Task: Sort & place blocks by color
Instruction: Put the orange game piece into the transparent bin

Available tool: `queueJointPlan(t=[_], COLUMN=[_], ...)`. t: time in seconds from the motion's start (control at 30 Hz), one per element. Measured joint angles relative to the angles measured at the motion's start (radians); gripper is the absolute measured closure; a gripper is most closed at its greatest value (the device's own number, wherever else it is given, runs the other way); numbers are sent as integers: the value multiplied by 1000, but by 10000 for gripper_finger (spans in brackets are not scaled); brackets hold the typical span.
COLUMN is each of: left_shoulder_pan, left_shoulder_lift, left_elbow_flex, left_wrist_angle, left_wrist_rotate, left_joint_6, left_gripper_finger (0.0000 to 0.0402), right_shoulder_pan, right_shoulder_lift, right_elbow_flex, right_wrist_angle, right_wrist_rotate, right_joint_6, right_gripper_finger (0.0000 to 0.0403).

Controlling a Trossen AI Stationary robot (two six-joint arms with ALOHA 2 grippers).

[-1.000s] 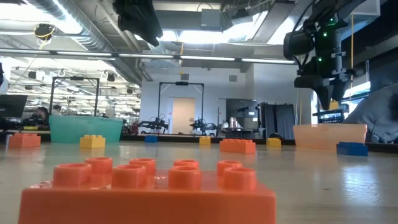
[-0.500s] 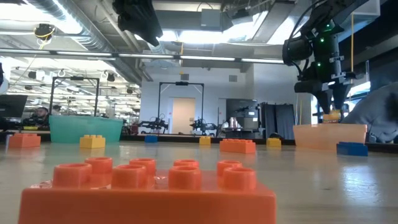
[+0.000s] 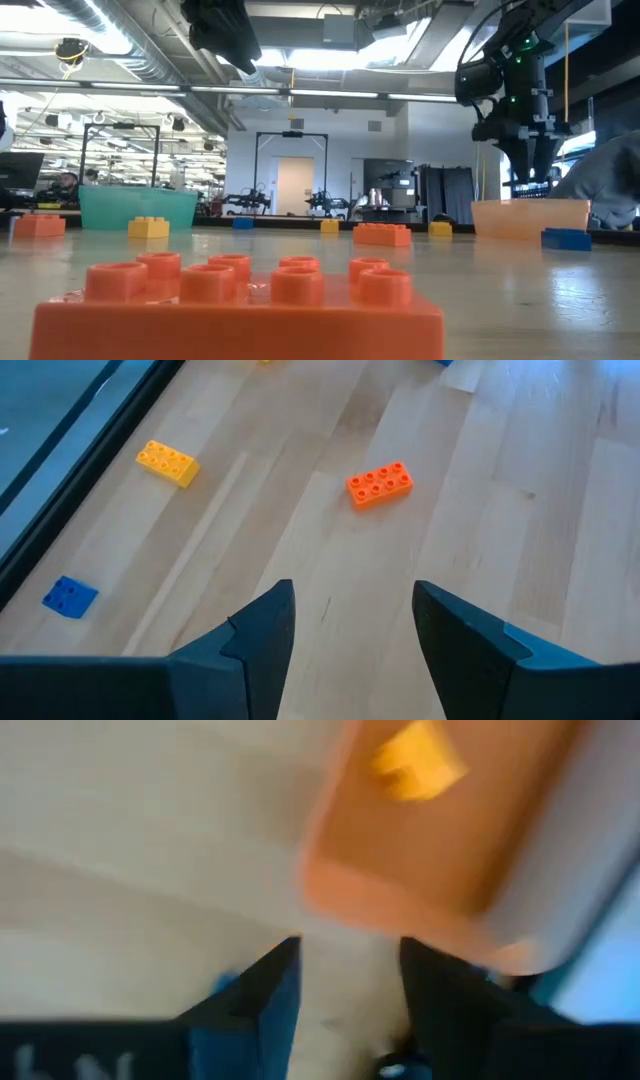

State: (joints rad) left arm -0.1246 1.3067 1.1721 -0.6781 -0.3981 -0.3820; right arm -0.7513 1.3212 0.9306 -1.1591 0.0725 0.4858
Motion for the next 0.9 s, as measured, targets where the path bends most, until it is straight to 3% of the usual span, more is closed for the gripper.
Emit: queueJointPlan(t=[0.17, 0.47, 0.67, 0.9], left_shoulder_pan=[0, 0, 0, 0], left_shoulder_lift=[0, 0, 0, 0], left_elbow_flex=[0, 0, 0, 0], left_wrist_angle=[-1, -2, -2, -2], left_wrist_rotate=[0, 0, 12, 60], left_joint_6=[0, 17, 54, 106], left_gripper_finger=[207, 207, 207, 207], right_shoulder_pan=[26, 176, 244, 315], right_shoulder_lift=[0, 0, 0, 0], right_elbow_flex=[0, 0, 0, 0], right_wrist_angle=[-55, -165, -111, 75], right_wrist_rotate=[-239, -269, -275, -419], right_joint_6=[137, 377, 316, 194], right_gripper_finger=[234, 234, 234, 234])
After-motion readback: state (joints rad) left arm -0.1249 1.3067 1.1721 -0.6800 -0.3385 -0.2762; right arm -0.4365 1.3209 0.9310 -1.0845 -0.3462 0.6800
